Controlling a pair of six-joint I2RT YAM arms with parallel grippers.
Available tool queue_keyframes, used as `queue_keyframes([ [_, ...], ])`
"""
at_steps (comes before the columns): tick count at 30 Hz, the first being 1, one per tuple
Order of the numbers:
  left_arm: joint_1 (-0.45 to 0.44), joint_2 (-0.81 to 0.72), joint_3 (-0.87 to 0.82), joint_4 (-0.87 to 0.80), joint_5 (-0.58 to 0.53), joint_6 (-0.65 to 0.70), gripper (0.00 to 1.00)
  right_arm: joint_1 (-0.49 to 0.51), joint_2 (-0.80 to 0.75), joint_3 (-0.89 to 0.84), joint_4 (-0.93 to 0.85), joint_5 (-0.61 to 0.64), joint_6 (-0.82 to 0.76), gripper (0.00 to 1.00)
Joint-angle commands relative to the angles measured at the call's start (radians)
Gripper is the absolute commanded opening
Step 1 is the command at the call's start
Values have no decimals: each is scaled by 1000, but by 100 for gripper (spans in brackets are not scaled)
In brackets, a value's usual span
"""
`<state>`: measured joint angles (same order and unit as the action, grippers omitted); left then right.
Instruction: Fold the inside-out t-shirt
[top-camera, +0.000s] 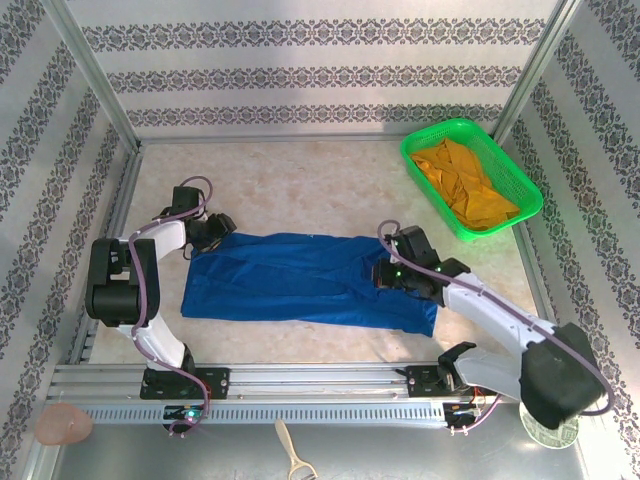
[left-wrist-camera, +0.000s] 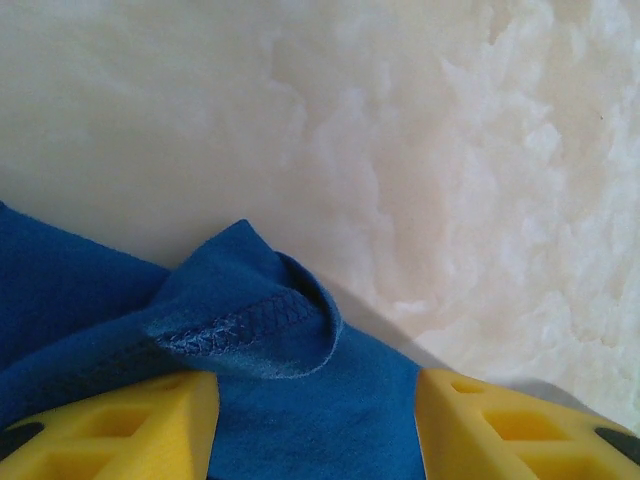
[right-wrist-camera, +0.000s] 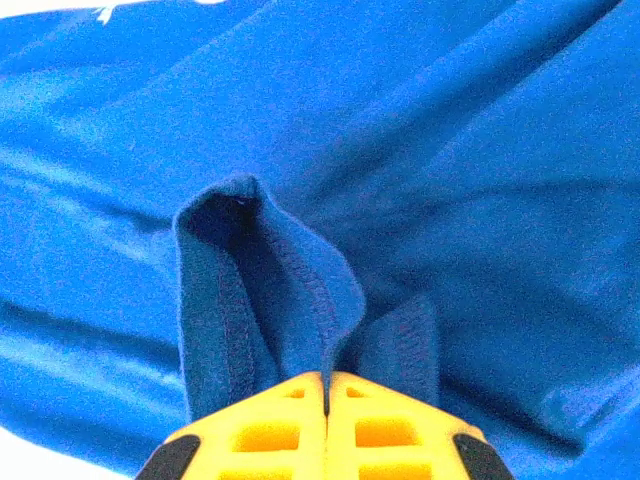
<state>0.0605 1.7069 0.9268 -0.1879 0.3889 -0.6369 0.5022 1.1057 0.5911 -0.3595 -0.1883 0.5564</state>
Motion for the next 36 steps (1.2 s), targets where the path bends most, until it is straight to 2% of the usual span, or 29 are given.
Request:
queue_keyframes([
  [1,-2,18,-13,43,-2,-3,54,98,-45,-68,-59,-37,65,0],
  [2,-2,20,-14,45,-2,-3,54,131,-55,-88,-58,-45,81,0],
  [4,-2,24,-12,45,1,-3,54,197,-78,-101,-78,-58,91,32],
  [5,-2,25,-11,43,1,-2,55,213,-109,-98,-105,-53,87,45],
  [7,-2,25,-9,40,0,4,55,202,-195,-82,-153,-16,77,52],
  [9,-2,22,-9,38,2,5,55,118,-272,-47,-185,11,59,56],
  [12,-2,19,-8,39,2,3,55,-55,-235,-17,-135,-62,46,55],
  [14,-2,18,-3,33,3,3,54,-95,-157,12,-80,-67,43,54],
  [18,-2,14,0,21,-2,7,54,-76,21,61,24,-58,41,50],
  [21,-2,14,-2,21,-2,7,55,-21,131,78,61,-34,39,44],
  [24,-2,14,-1,21,-2,4,55,53,174,54,61,-30,57,39],
  [28,-2,16,6,18,0,6,54,138,118,-36,38,-61,122,34],
  [31,-2,9,22,6,13,14,55,145,17,-85,-11,-80,143,34],
  [34,-2,-31,61,-34,-8,50,56,71,-94,-54,-97,-45,108,35],
  [36,-2,-59,104,-89,-58,97,57,-30,-131,-6,-126,-40,72,36],
])
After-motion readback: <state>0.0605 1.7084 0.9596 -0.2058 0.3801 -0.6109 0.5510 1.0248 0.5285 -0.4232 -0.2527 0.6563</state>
